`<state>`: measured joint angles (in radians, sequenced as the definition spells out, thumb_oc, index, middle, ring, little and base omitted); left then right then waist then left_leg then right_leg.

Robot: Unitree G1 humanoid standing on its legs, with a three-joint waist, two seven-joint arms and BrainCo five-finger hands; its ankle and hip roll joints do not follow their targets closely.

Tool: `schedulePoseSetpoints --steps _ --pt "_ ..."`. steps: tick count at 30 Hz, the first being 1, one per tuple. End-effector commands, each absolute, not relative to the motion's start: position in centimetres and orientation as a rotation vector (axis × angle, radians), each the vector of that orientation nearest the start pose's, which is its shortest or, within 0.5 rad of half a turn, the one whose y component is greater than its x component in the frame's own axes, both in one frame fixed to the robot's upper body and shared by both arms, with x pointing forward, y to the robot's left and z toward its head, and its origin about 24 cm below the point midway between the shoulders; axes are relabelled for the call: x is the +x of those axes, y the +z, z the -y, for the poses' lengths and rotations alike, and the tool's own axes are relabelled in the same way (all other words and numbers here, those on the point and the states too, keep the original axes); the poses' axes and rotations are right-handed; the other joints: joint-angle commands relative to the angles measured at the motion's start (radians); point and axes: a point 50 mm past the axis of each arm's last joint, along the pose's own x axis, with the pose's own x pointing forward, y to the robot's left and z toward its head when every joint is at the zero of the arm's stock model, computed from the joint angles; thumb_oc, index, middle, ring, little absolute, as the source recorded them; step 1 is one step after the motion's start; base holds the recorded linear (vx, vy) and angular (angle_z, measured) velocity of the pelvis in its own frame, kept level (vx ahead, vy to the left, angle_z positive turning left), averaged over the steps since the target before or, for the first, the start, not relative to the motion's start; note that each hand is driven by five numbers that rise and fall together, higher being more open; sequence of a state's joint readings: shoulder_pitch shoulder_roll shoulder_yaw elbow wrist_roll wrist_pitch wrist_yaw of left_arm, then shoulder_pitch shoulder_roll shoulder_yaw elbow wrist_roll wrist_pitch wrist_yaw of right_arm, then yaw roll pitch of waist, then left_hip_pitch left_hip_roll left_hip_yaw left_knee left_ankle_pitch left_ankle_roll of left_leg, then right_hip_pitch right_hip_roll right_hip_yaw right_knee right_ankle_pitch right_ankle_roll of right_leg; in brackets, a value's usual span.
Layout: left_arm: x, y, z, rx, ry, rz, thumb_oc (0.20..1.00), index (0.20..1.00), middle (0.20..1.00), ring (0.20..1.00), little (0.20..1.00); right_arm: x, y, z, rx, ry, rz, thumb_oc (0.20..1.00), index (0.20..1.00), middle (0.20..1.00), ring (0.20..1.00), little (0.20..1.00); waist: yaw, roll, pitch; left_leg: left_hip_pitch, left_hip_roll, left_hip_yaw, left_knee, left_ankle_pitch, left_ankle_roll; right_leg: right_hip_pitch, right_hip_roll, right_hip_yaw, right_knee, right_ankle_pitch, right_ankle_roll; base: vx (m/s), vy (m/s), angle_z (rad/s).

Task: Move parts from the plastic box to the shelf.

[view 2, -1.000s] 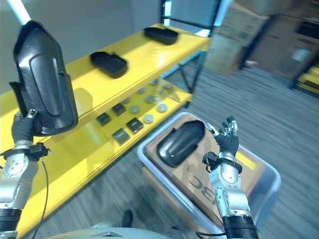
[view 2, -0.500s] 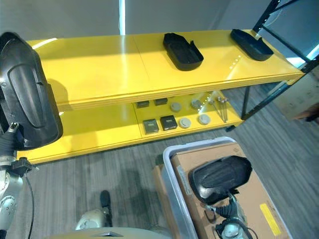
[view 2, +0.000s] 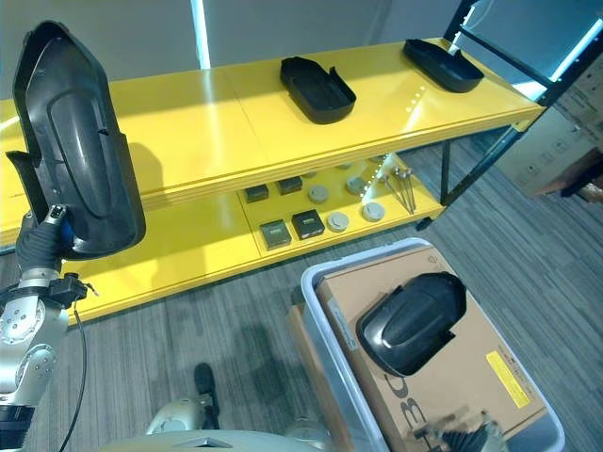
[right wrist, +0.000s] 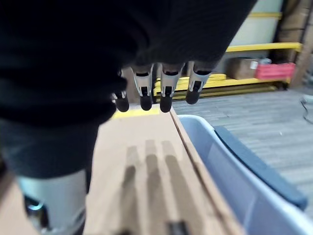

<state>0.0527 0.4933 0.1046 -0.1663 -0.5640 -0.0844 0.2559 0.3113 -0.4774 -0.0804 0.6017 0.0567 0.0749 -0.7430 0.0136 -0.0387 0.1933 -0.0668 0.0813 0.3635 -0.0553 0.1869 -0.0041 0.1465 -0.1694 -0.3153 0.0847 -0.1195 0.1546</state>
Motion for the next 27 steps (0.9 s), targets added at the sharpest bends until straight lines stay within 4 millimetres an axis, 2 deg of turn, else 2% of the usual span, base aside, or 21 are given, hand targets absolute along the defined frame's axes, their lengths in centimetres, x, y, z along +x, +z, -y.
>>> schedulePoseSetpoints --steps 1,3,5,9,12,15,16,18,19,21,22,24,27 --pt "24.3 14.0 -26.3 -0.051 0.247 0.383 0.200 0.200 0.200 0.200 0.200 9.8 -3.4 37.5 -0.782 -1.090 -0.599 1.000 1.000 1.000 1.000 1.000 0.002 -0.004 -0.059 0.015 -0.009 -0.008 0.046 -0.175 -0.019 -0.089 0.055 -0.003 0.050 0.013 -0.029 0.00 0.000 0.00" --pt "24.2 13.9 -26.5 -0.046 0.243 0.372 0.200 0.200 0.200 0.200 0.200 10.4 -2.2 37.9 -0.800 -1.089 -0.598 1.000 1.000 1.000 1.000 1.000 -0.006 -0.003 -0.061 0.018 -0.007 0.000 0.035 -0.168 -0.025 -0.093 0.059 0.001 0.040 0.018 -0.027 -0.02 -0.020 -0.05" --pt "24.1 13.8 -26.5 -0.044 0.245 0.366 0.200 0.200 0.200 0.200 0.200 10.2 -2.2 38.0 -0.815 -1.078 -0.626 1.000 1.000 1.000 1.000 1.000 -0.010 -0.002 -0.062 0.017 -0.005 0.004 0.032 -0.165 -0.028 -0.094 0.060 0.002 0.035 0.020 -0.025 -0.01 -0.006 -0.03" --pt "23.9 13.3 -26.6 -0.057 0.247 0.347 0.200 0.200 0.200 0.200 0.200 7.8 -3.9 38.2 -0.918 -1.005 -0.816 1.000 1.000 1.000 1.000 1.000 -0.016 -0.003 -0.063 0.018 0.001 0.014 0.024 -0.158 -0.034 -0.092 0.065 -0.001 0.022 0.024 -0.026 -0.02 -0.020 -0.04" --pt "24.4 13.3 -26.2 -0.057 0.214 0.333 0.200 0.200 0.200 0.200 0.200 2.9 -7.6 37.9 -0.905 -0.894 -1.147 1.000 1.000 1.000 1.000 1.000 -0.010 -0.007 -0.060 0.013 0.006 0.017 0.020 -0.153 -0.041 -0.089 0.068 -0.011 0.013 0.028 -0.027 -0.03 -0.042 -0.01" --pt "25.0 13.5 -25.5 -0.055 0.188 0.331 0.200 0.200 0.200 0.200 0.200 0.1 -9.8 37.0 -0.880 -0.755 -1.374 1.000 1.000 1.000 1.000 1.000 0.005 -0.006 -0.057 0.012 0.007 0.008 0.015 -0.149 -0.044 -0.083 0.071 -0.018 0.006 0.031 -0.030 -0.01 -0.032 0.02" --pt "25.2 13.5 -25.4 -0.055 0.184 0.329 0.200 0.200 0.200 0.200 0.200 -1.3 -10.7 36.2 -0.846 -0.684 -1.483 1.000 1.000 1.000 1.000 1.000 0.010 -0.005 -0.057 0.012 0.007 0.004 0.011 -0.147 -0.045 -0.083 0.071 -0.019 0.005 0.033 -0.029 0.00 0.000 0.00" --pt "25.4 13.7 -24.9 -0.059 0.166 0.332 0.200 0.200 0.200 0.200 0.200 -2.6 -11.7 35.0 -0.766 -0.562 -1.658 1.000 1.000 1.000 1.000 1.000 0.022 -0.005 -0.054 0.011 0.003 -0.008 0.008 -0.146 -0.043 -0.080 0.074 -0.020 0.003 0.031 -0.033 0.00 0.000 0.00" --pt "25.6 13.8 -24.7 -0.060 0.153 0.328 0.200 0.200 0.200 0.200 0.200 -4.1 -12.4 33.9 -0.682 -0.440 -1.799 1.000 1.000 1.000 1.000 1.000 0.029 -0.004 -0.053 0.011 0.000 -0.017 0.004 -0.144 -0.043 -0.078 0.075 -0.021 0.002 0.030 -0.033 0.00 0.000 0.00" --pt "25.9 14.0 -24.4 -0.057 0.140 0.326 0.200 0.200 0.200 0.200 0.200 -5.3 -13.1 32.6 -0.606 -0.342 -1.903 1.000 1.000 1.000 1.000 1.000 0.040 -0.005 -0.051 0.009 -0.004 -0.026 0.004 -0.144 -0.042 -0.073 0.075 -0.026 0.001 0.030 -0.035 0.01 -0.011 0.02" --pt "26.1 14.1 -23.8 -0.055 0.123 0.318 0.200 0.200 0.200 0.200 0.200 -5.9 -13.5 31.4 -0.517 -0.210 -2.005 1.000 1.000 1.000 1.000 1.000 0.055 -0.004 -0.051 0.008 -0.008 -0.041 0.005 -0.146 -0.042 -0.065 0.076 -0.033 -0.002 0.026 -0.038 0.03 -0.019 0.07" --pt "26.3 14.0 -23.3 -0.061 0.116 0.300 0.200 0.200 0.200 0.200 0.200 -6.5 -13.9 29.8 -0.443 -0.016 -2.099 1.000 1.000 1.000 1.000 1.000 0.073 -0.003 -0.056 0.011 -0.013 -0.056 0.004 -0.147 -0.044 -0.056 0.077 -0.043 -0.005 0.023 -0.040 0.08 0.001 0.11" --pt "26.5 13.6 -22.8 -0.067 0.111 0.278 0.200 0.200 0.200 0.200 0.200 -6.1 -14.8 27.9 -0.366 0.081 -2.094 1.000 1.000 1.000 1.000 1.000 0.094 0.007 -0.061 0.012 -0.022 -0.076 0.005 -0.149 -0.044 -0.046 0.075 -0.052 -0.001 0.011 -0.046 0.09 0.065 0.16"
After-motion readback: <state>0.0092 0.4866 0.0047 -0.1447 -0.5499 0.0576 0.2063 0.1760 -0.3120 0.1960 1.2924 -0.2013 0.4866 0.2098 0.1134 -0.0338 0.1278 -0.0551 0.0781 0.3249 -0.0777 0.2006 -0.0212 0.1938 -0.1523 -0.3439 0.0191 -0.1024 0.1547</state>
